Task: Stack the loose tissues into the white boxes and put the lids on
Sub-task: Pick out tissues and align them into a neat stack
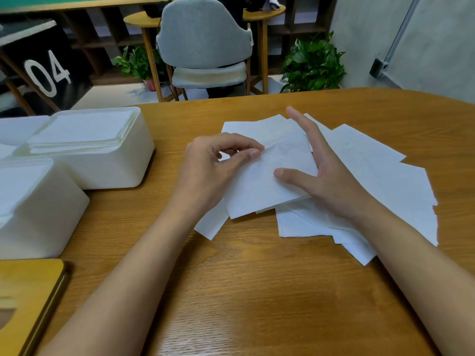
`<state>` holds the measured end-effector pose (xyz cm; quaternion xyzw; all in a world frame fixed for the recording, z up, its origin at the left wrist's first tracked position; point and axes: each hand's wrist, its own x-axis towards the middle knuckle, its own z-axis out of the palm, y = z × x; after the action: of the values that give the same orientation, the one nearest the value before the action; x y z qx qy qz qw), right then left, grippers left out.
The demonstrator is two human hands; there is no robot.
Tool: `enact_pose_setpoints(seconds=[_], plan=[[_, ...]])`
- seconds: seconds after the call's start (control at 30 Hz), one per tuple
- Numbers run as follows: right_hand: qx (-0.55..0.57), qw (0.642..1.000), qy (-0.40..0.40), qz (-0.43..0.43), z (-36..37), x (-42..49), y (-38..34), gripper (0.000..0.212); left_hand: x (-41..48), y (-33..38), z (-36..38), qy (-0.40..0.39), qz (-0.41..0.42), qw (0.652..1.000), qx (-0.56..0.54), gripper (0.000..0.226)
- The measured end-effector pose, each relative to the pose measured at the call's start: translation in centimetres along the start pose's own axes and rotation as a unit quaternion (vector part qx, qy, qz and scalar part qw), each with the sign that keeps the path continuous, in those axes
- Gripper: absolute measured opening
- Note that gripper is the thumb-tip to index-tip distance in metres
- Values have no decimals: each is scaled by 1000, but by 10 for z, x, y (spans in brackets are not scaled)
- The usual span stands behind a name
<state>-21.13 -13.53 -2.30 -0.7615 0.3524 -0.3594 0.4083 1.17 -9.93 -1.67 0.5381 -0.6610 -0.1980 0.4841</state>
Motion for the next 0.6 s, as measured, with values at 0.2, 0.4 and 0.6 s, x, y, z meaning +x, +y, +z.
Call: enact_pose_setpoints(seconds=[0.2,0.4,0.6], plan=[[-8,1000,17,-6,4,0,1,82,-2,-1,5,53,5,998,40,10],[64,993,96,-2,-2,2,0,80,-6,7,10,6,-127,987,-94,32],[57,998,42,-3,-7,4,-1,74,-4,0,5,32,-163,975,-150,29]])
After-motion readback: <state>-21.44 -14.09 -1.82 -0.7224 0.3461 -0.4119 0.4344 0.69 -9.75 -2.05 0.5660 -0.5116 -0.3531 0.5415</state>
